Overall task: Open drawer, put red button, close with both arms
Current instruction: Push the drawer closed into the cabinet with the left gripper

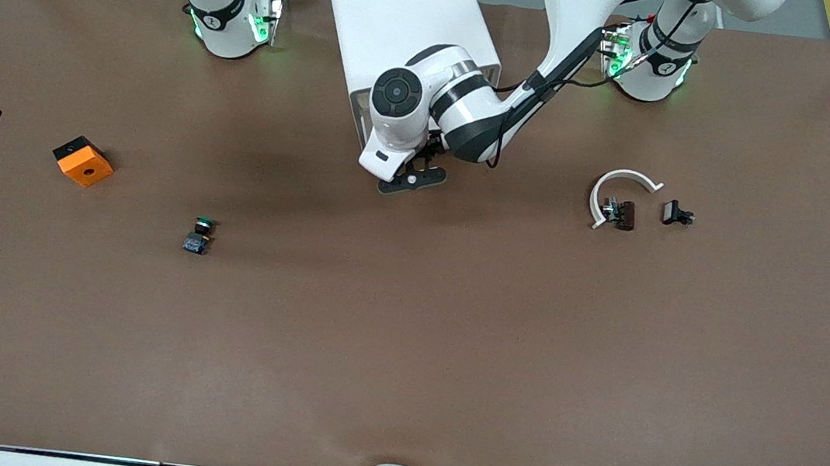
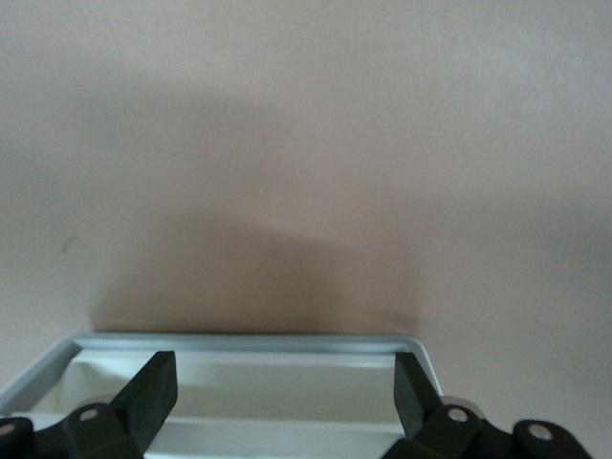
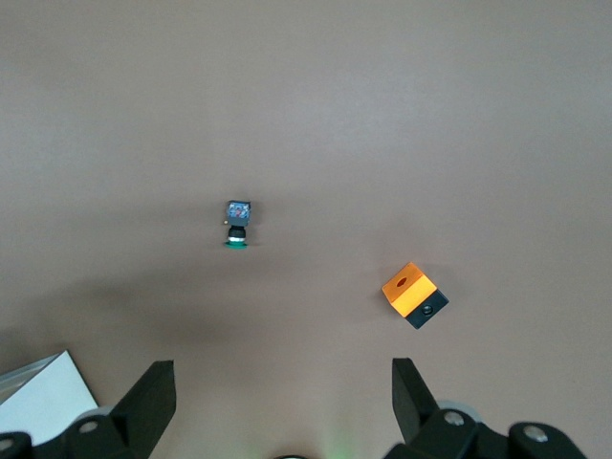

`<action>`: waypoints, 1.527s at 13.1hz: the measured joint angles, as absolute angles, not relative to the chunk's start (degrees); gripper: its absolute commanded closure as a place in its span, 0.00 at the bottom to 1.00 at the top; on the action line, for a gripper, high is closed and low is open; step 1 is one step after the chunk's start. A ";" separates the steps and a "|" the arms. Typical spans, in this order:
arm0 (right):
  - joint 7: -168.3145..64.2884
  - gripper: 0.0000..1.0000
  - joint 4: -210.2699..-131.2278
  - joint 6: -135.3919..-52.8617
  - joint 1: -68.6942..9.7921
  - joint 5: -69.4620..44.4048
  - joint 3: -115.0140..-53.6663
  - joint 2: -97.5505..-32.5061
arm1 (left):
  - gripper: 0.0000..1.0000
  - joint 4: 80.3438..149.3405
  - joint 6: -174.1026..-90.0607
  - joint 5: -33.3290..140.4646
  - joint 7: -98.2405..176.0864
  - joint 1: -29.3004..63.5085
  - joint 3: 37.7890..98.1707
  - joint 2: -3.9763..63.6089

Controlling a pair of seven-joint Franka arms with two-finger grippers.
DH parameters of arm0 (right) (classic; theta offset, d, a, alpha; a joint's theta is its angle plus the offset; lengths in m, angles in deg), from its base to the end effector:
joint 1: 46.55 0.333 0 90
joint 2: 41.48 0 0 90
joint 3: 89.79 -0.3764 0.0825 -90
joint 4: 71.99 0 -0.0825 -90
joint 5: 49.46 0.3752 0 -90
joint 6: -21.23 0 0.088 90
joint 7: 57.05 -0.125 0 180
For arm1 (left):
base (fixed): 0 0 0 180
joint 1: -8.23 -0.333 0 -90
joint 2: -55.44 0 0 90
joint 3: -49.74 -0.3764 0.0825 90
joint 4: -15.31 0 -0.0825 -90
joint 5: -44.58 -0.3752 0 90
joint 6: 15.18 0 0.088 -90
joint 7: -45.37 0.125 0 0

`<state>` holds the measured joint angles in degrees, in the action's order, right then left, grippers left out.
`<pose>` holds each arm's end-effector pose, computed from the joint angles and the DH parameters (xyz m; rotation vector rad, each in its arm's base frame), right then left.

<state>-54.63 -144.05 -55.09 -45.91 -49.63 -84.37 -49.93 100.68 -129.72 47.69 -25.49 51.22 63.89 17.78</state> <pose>0.5702 -0.0423 0.7057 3.1266 -0.0645 -0.1148 0.4176 -0.5912 0.3202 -3.0549 -0.4699 0.3688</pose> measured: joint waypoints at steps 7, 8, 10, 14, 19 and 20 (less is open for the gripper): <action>-54.63 0.00 -149.58 -56.60 -47.73 -49.63 -87.49 -45.87 | 0.00 100.97 -129.64 53.05 -25.49 53.11 63.90 17.00; -54.63 0.00 -151.44 -57.89 -47.79 -49.63 -87.58 -44.75 | 0.00 100.97 -129.64 53.46 -25.49 53.35 63.90 16.94; -54.63 0.00 -155.99 -60.20 -47.80 -49.63 -87.71 -41.71 | 0.00 100.96 -129.65 54.66 -25.49 53.72 63.90 16.93; -54.63 0.00 -159.59 -61.00 -48.12 -49.63 -87.70 -38.48 | 0.00 100.88 -129.65 56.42 -25.49 53.89 63.92 16.93; -54.70 0.00 -159.78 -61.69 -48.33 -49.63 -87.70 -38.30 | 0.00 100.85 -129.65 57.14 -25.49 53.92 64.11 16.93; -54.73 0.00 -159.80 -61.70 -48.35 -49.63 -87.70 -38.30 | 0.00 100.85 -129.65 57.22 -25.49 53.89 64.10 16.93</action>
<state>-54.73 -159.80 -61.70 -48.35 -49.63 -87.70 -38.30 100.85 -129.65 57.22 -25.49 53.89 64.10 16.93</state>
